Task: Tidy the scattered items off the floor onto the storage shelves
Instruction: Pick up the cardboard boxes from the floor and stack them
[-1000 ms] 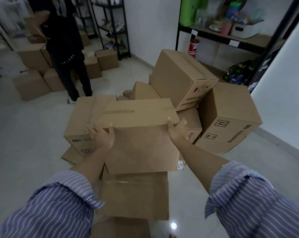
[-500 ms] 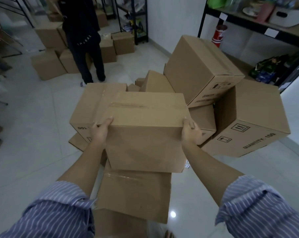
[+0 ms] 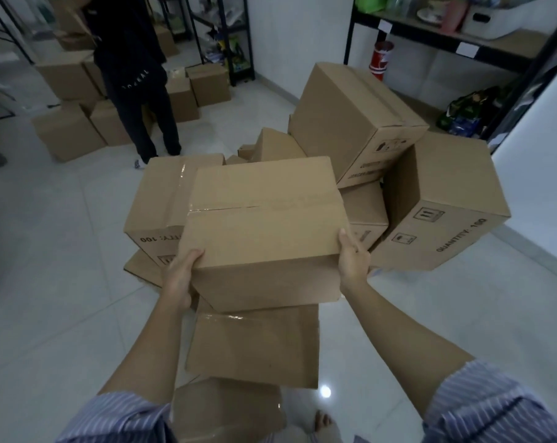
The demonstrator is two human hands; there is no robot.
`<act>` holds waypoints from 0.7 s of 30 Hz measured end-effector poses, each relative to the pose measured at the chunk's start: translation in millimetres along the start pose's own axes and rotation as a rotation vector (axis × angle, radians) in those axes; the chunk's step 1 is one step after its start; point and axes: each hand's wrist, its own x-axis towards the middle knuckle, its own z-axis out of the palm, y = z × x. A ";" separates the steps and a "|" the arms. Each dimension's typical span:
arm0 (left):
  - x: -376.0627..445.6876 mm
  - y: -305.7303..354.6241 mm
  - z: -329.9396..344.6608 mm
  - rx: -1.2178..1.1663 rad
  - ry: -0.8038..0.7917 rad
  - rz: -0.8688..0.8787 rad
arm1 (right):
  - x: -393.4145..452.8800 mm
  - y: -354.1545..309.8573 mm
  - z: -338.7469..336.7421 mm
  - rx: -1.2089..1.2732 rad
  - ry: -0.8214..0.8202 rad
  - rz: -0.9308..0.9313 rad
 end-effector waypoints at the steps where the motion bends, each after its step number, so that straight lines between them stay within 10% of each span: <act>1: -6.7 -0.7 -3.1 0.005 -0.030 -0.003 | -5.1 0.2 -5.2 0.004 -0.006 0.013; 21: -108.7 -6.8 92.6 0.137 -0.544 0.145 | -130.0 -22.1 -188.0 0.424 0.326 -0.006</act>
